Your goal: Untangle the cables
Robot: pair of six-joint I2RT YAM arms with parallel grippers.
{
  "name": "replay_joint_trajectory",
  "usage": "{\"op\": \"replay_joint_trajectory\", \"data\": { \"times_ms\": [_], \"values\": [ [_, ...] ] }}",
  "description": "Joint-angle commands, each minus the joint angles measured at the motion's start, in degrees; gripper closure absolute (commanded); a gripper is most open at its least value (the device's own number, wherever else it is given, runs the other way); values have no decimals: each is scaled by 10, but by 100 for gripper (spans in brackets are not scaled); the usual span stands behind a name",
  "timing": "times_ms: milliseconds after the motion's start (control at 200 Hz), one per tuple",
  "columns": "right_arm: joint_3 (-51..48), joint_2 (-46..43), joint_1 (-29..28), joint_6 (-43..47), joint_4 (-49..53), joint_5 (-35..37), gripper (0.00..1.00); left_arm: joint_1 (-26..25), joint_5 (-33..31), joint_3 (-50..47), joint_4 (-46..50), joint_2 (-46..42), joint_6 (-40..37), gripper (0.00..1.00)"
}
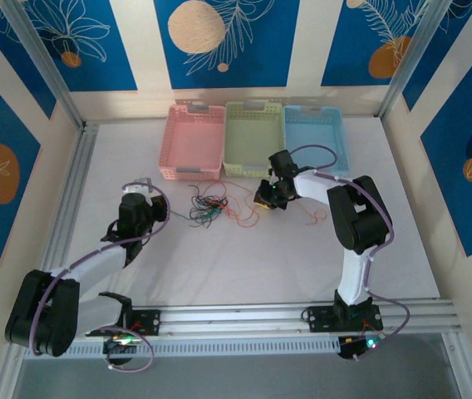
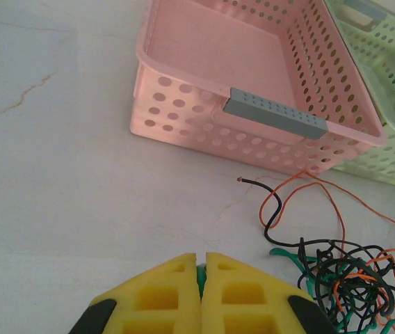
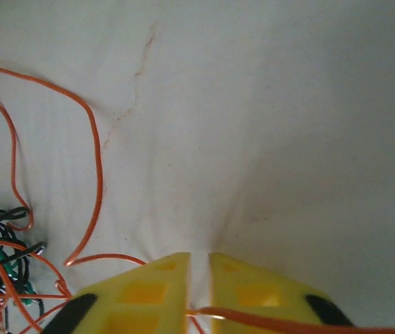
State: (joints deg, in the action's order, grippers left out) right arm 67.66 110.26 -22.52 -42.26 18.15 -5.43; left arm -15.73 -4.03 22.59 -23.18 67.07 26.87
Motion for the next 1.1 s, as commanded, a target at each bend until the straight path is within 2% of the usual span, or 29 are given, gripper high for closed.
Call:
{"op": "replay_joint_trajectory", "data": {
  "times_ms": [0,30,105,205,430,565,750,960,990,1095],
  "values": [
    [-7,-24,2,5,-14,-18,95,7,7,6,-11,3,-6,100],
    [-15,-35,4,7,-19,-11,100,7,6,6,-11,2,-6,100],
    [-38,-73,15,12,-26,18,100,7,3,6,-10,2,-5,100],
    [-85,-140,58,4,-36,44,100,7,-10,7,-4,2,-1,100],
    [-268,-343,236,-89,-85,134,100,8,-84,3,27,-16,20,100],
    [-356,-425,304,-150,-124,179,100,11,-136,-20,32,-54,38,100],
    [-367,-452,324,-154,-122,193,100,17,-156,-25,41,-60,53,100],
    [-337,-401,314,-135,-122,142,100,18,-142,-23,37,-54,49,100],
    [-329,-392,309,-131,-119,135,94,18,-138,-21,35,-52,47,100],
    [-301,-373,281,-108,-103,135,60,18,-125,-17,32,-43,43,100]
  ]
}}
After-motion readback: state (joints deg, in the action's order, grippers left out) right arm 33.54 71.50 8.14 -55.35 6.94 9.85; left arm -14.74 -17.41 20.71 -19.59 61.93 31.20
